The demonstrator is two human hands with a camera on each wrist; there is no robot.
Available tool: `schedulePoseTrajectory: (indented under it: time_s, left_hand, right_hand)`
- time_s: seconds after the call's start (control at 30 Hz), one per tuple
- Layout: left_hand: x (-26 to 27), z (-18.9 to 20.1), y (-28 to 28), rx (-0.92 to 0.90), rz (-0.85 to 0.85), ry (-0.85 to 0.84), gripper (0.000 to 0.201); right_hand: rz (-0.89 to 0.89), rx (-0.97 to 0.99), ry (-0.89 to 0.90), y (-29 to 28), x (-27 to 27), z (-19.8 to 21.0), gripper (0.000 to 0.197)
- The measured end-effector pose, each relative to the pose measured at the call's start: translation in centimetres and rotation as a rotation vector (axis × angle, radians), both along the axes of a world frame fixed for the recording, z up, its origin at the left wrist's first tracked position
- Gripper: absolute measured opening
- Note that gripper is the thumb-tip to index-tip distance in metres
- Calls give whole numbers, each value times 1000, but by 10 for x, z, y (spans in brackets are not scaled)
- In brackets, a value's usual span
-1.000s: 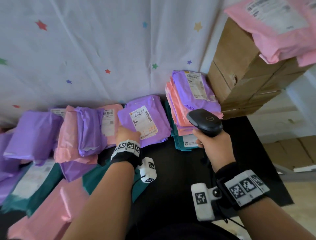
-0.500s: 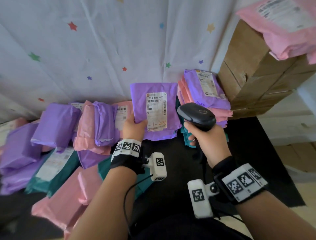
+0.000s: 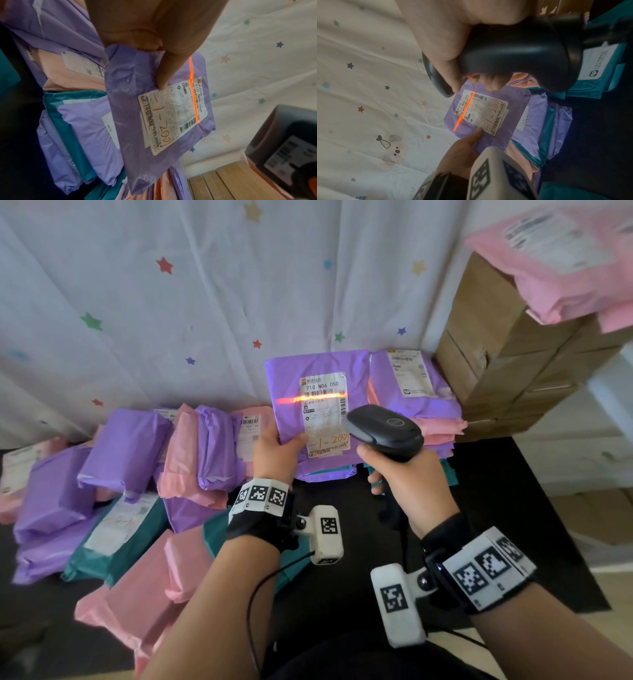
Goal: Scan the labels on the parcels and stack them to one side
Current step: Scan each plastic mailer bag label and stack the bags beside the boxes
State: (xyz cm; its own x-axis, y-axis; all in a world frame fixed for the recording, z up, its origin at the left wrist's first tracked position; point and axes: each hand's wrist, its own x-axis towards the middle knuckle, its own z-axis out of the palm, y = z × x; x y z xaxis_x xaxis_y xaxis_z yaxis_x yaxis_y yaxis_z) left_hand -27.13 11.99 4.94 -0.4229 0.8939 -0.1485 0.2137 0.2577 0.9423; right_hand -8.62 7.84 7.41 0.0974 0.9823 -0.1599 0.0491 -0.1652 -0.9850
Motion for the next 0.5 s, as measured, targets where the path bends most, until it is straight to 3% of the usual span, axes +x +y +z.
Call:
schedulePoseTrajectory:
  time_s: [0.5]
  left_hand:
    - [12,5,4,-26,0,-45,19]
  right_hand:
    - [-65,7,1,-2,11,1,8]
